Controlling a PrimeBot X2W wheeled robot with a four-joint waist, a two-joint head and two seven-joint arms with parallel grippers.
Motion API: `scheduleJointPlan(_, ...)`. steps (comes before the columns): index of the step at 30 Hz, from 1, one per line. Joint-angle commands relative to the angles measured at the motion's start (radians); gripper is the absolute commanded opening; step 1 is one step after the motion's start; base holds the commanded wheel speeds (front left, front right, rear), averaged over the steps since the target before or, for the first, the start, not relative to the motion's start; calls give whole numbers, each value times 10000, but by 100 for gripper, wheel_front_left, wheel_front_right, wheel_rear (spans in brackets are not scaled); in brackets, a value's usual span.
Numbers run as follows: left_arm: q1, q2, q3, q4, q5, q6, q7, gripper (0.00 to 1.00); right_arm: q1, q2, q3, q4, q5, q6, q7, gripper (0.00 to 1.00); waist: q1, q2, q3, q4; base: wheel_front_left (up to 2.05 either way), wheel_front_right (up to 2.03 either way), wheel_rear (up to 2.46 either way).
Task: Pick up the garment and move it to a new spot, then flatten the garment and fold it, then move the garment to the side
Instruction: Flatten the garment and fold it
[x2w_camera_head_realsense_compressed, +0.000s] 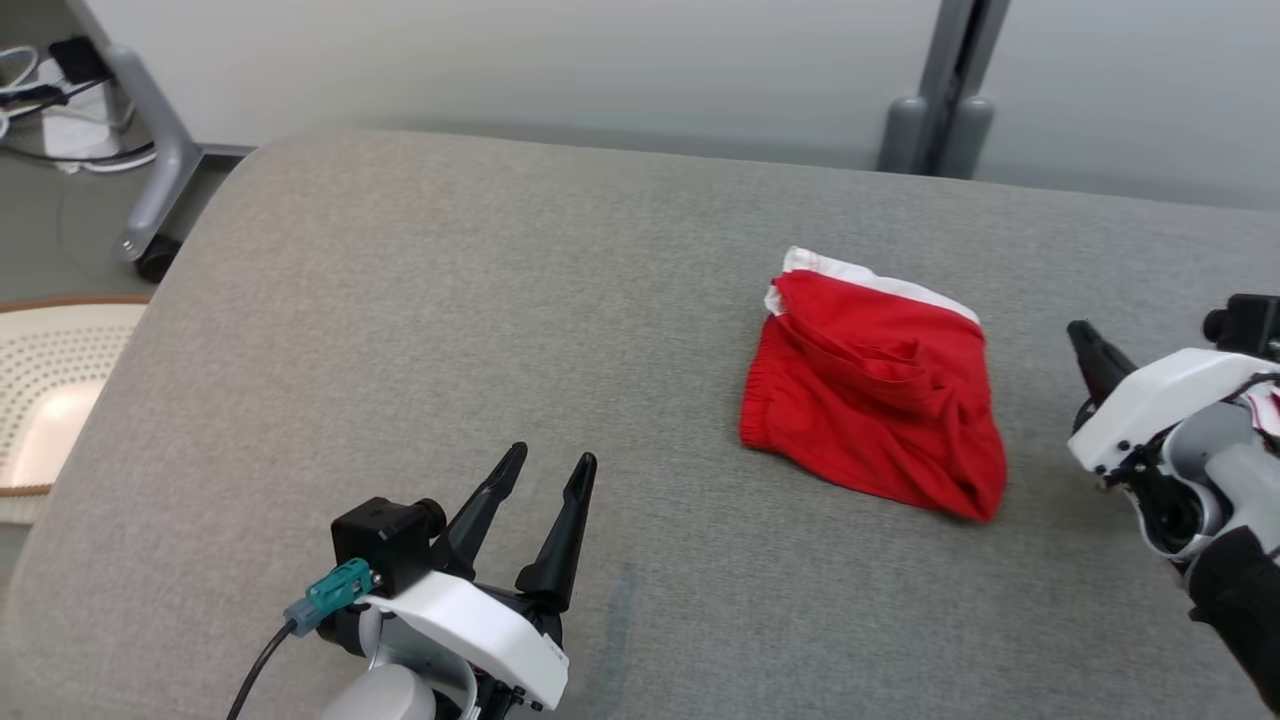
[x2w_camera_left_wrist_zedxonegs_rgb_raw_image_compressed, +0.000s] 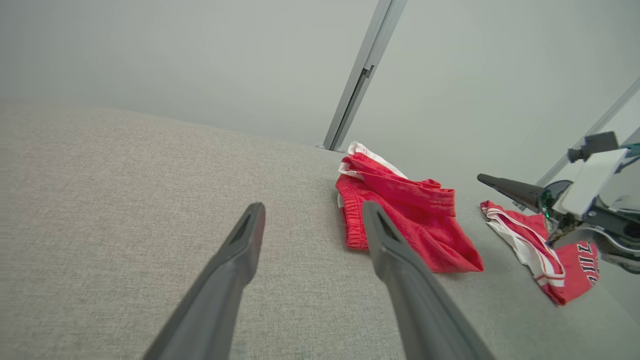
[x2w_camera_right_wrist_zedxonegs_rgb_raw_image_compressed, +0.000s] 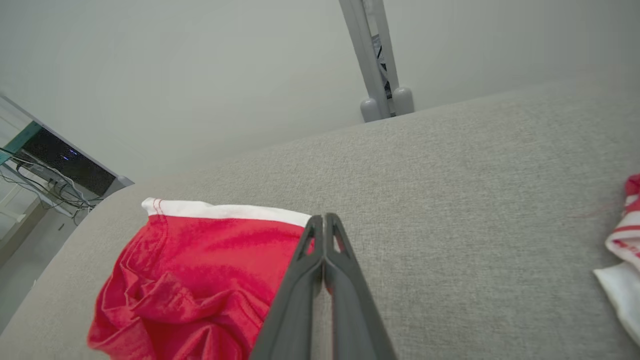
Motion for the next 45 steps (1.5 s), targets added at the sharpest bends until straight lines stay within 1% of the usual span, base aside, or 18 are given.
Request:
scheduleJointPlan(1, -121, 39, 11, 36, 72, -23, -31, 100, -113, 128, 98, 223, -76, 1, 188, 0, 0, 0, 118, 221, 0, 0, 0)
scheduleJointPlan(4, -149, -14, 4, 103, 49, -43, -64, 100, -76, 557, 310, 572, -37, 1, 712, 0, 0, 0, 121, 455, 0, 0, 0)
scheduleJointPlan(8, -83, -64, 3, 210, -7, -79, -91, 100, 237, 908, 575, 379, 47, 1, 1062, 0, 0, 0, 0, 668, 0, 0, 0)
scheduleJointPlan(14, 184, -13, 45, 312, -107, -34, -140, 100, 914, 1269, 1089, -907, -87, 1, 761, 0, 0, 0, -342, 685, 0, 0, 0)
scheduleJointPlan(18, 332, 24, 40, 296, -147, 6, -139, 100, 1498, 1512, 1687, -2020, -301, 1, 821, 0, 0, 0, -557, 506, 0, 0, 0)
scheduleJointPlan(22, 361, 85, 28, 252, -164, 40, -83, 100, 1785, 1737, 2003, -2688, -494, 1, 640, 0, 0, 0, -660, 331, 0, 0, 0)
scheduleJointPlan(25, 388, 140, 33, 206, -165, 67, -70, 100, 1687, 1632, 1880, -2869, -645, 1, 254, 0, 0, 0, -720, 205, 0, 0, 0)
scheduleJointPlan(27, 399, 160, 32, 169, -161, 92, -45, 100, 1554, 1444, 1661, -3003, -725, 1, -16, 0, 0, 0, -730, 146, 0, 0, 0)
scheduleJointPlan(34, 314, 80, -78, 48, -92, 113, -42, 100, 1155, 318, 676, -2819, -772, 1, -304, 0, 0, 0, -548, 147, 0, 0, 0)
scheduleJointPlan(39, 95, 32, -114, 30, -29, 44, -36, 100, 617, -286, 255, -2266, -840, 1, 58, 0, 0, 0, -126, 370, 0, 0, 0)
scheduleJointPlan(42, 8, -7, -149, 44, -13, 8, -36, 100, 340, -371, 144, -2015, -731, 1, 371, 0, 0, 0, 89, 509, 0, 0, 0)
scheduleJointPlan(45, -150, -87, -174, 93, 46, -32, -40, 100, -135, -456, 114, -1593, -549, 1, 1151, 0, 0, 0, 425, 734, 0, 0, 0)
